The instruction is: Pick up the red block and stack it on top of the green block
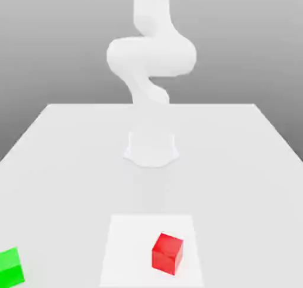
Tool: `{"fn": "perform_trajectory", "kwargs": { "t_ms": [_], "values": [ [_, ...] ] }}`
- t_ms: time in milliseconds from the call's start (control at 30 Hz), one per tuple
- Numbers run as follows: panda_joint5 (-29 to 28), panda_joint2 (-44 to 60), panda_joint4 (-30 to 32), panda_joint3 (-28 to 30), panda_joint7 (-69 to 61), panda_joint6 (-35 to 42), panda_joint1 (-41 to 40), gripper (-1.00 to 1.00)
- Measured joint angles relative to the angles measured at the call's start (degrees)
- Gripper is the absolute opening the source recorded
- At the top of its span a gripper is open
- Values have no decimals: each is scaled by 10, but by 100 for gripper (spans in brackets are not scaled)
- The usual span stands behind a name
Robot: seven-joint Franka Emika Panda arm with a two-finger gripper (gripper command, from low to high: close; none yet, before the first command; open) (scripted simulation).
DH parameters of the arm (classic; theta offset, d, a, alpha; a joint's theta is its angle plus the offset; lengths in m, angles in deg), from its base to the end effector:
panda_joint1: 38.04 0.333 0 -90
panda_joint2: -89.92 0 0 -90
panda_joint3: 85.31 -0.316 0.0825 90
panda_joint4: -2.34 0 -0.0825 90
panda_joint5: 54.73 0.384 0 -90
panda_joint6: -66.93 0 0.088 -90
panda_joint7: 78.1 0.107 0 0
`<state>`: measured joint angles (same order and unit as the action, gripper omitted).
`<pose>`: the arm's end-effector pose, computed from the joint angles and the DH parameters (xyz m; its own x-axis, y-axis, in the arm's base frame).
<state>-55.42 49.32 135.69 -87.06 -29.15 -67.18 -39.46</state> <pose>0.3814 0.0059 0.6683 0.4923 -0.7404 0.4577 -0.5668 -0.6717 -0.4770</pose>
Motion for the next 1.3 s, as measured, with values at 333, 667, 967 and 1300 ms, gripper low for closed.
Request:
{"fn": "perform_trajectory", "kwargs": {
  "t_ms": [333, 667, 967, 1300],
  "values": [
    [-33, 212, 63, -58, 129, -94, -46, 0],
    [-46, 418, 125, -75, 243, -186, -50, 0],
    [-71, 595, 130, -45, 298, -310, -20, -100],
    [-49, 545, 138, -61, 282, -269, -32, -100]
  ]
}}
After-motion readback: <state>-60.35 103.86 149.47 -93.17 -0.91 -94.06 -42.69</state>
